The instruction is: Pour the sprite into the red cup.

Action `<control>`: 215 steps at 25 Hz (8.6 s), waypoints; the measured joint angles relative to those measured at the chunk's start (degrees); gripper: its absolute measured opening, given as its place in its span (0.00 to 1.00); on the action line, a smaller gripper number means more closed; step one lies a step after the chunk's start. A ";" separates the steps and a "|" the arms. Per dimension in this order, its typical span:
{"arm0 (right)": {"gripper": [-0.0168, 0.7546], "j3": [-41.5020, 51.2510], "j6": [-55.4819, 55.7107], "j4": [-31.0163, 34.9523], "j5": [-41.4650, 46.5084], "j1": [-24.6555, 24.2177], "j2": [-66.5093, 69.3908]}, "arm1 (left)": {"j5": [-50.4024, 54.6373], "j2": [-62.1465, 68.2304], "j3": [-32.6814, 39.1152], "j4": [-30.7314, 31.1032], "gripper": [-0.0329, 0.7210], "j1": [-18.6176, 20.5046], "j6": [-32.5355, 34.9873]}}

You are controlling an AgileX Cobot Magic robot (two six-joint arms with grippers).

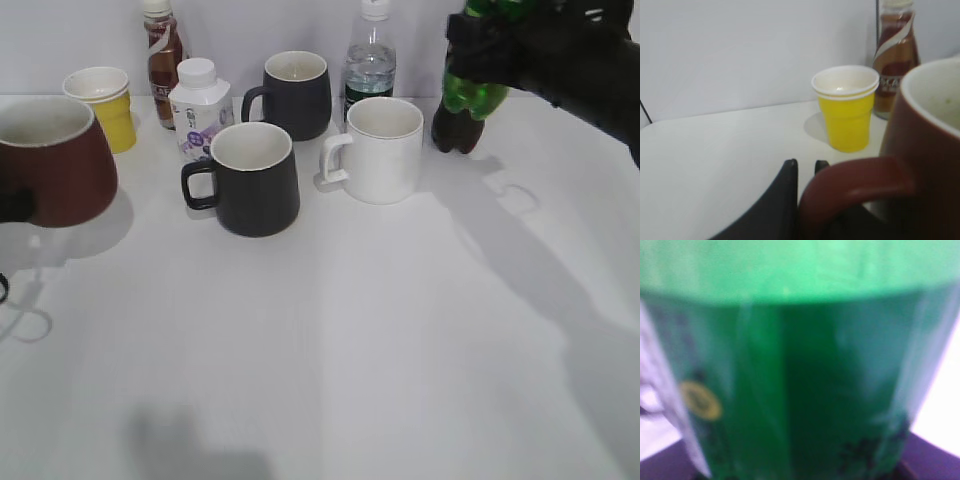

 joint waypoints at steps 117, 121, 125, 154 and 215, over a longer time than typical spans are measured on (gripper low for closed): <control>0.78 11.56 -7.64 14.00 -8.81 0.00 10.12 | -0.81 13.66 -0.85 6.71 0.44 -0.12 -11.84; 0.78 11.56 -7.91 14.00 -8.86 0.00 10.12 | 1.08 11.36 0.44 4.75 0.52 -0.12 -11.84; 0.78 11.56 -7.91 13.95 -8.86 0.00 10.12 | 3.77 9.36 1.16 3.76 0.57 -0.12 -11.84; 0.78 11.56 -7.99 13.36 4.97 0.00 9.73 | 97.72 -42.62 -13.12 -3.83 0.64 -0.12 -13.77; 0.78 20.53 -0.96 0.79 100.15 0.00 -89.53 | 118.91 -84.16 -10.47 10.32 0.44 -0.12 -8.59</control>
